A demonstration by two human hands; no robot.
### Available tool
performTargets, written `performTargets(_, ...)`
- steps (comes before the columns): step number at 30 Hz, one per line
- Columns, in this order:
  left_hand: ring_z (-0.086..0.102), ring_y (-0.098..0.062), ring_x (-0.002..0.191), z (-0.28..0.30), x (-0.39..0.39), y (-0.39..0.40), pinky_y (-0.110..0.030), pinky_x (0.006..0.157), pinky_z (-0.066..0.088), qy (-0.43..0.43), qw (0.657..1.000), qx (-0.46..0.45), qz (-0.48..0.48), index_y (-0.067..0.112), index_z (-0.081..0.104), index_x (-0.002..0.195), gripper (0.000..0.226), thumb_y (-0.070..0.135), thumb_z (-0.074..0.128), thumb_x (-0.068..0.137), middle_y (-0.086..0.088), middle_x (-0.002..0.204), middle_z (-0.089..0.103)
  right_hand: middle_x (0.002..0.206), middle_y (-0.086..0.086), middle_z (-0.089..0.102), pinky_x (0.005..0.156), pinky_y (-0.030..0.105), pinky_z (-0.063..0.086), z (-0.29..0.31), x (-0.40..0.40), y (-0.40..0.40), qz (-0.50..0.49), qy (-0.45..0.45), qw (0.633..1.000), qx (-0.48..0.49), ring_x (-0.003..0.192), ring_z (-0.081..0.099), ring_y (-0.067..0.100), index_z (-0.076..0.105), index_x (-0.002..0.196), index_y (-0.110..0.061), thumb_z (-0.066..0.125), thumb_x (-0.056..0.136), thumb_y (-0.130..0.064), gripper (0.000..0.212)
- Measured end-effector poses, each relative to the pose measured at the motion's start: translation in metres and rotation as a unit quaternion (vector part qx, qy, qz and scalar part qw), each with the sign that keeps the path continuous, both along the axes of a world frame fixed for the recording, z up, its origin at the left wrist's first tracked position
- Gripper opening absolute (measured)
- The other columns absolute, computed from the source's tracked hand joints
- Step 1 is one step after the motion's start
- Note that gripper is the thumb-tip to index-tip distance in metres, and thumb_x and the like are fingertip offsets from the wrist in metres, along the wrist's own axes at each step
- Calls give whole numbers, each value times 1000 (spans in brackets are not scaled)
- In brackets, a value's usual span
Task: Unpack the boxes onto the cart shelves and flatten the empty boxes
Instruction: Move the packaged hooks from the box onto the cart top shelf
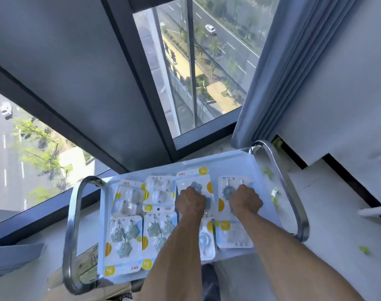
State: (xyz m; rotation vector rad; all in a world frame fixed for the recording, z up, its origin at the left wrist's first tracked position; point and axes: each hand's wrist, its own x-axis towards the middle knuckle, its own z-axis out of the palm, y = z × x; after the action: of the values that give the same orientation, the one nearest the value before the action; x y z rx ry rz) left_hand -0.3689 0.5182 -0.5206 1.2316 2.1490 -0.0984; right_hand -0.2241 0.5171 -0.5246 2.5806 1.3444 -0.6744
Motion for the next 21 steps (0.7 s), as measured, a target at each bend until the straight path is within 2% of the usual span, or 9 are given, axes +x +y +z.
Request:
performTargets(7, 65, -25, 107, -42, 3, 91, -30, 83, 49, 18, 998, -31, -42, 18, 61, 113, 26, 26, 57, 88, -4, 112, 68, 101, 2, 64, 74, 27, 47, -38, -16, 102, 7, 11, 999, -32, 95, 64, 22, 64, 103, -22, 54, 88, -21, 19)
performTargets(12, 65, -24, 109, -77, 4, 95, -29, 87, 49, 17, 997, -49, -53, 18, 62, 114, 26, 21, 51, 90, -4, 115, 68, 106, 2, 65, 75, 27, 44, -68, -22, 112, 29, 7, 998, -55, 99, 65, 22, 65, 105, -22, 55, 88, -25, 20)
performTargets(21, 64, -24, 108, -92, 7, 85, -28, 84, 47, 47, 997, -53, -5, 18, 64, 115, 28, 23, 49, 92, -3, 114, 68, 106, -1, 64, 81, 27, 46, -81, -17, 113, 58, -20, 995, -76, 98, 65, 19, 63, 108, -25, 58, 89, -21, 20)
